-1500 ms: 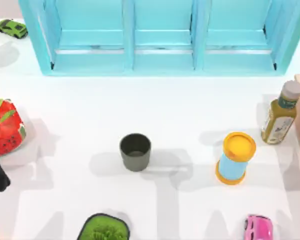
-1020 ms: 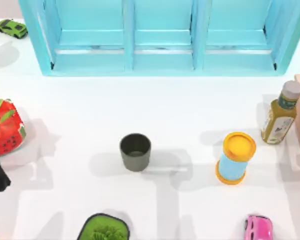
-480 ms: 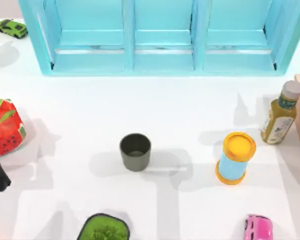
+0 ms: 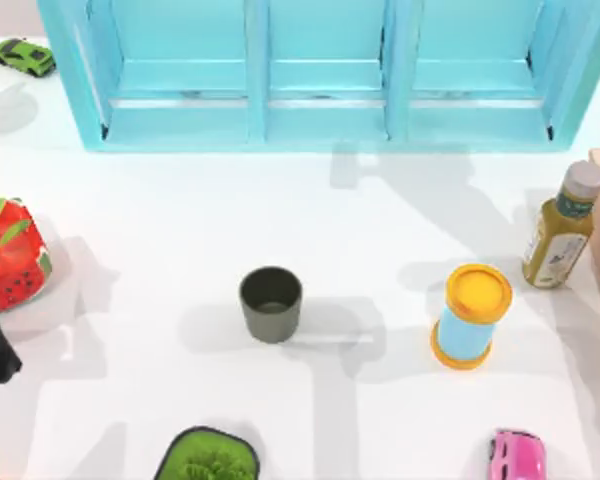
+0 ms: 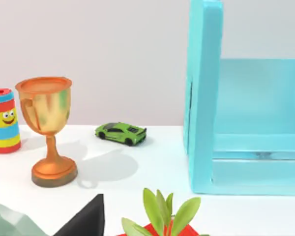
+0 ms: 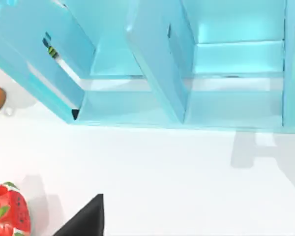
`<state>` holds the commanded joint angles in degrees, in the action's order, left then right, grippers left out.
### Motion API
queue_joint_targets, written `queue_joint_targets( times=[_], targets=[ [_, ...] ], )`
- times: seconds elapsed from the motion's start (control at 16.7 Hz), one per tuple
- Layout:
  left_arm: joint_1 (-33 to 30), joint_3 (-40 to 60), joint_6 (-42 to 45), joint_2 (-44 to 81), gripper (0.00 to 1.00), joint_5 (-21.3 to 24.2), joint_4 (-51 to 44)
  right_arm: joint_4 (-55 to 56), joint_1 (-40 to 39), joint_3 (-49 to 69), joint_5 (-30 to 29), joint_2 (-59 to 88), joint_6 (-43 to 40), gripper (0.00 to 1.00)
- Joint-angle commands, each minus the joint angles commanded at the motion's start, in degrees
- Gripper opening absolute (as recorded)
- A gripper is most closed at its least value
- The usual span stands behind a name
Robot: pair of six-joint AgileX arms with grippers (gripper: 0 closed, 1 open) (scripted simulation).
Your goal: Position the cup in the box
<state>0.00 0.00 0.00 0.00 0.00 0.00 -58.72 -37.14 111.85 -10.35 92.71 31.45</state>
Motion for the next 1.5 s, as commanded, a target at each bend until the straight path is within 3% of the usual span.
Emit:
queue_joint_targets(
  times=[0.36, 0.72, 1.02, 1.5],
  targets=[
    [0.00, 0.00, 0.00, 0.00, 1.00, 0.00, 0.00, -19.49, -8.29, 28.32, 0.97, 29.14, 9.86, 1.00],
    [0.00, 0.00, 0.00, 0.00, 1.00, 0.00, 0.00, -33.50, -12.68, 46.59, 3.17, 49.74, 17.21, 1.00],
    [0.00, 0.00, 0.00, 0.00, 1.00, 0.00, 0.00, -40.12, -13.92, 53.67, 5.03, 59.09, 20.61, 1.00],
    [0.00, 0.00, 0.00, 0.00, 1.00, 0.00, 0.00, -40.77, -13.72, 54.30, 5.28, 60.37, 20.94, 1.00]
  ],
)
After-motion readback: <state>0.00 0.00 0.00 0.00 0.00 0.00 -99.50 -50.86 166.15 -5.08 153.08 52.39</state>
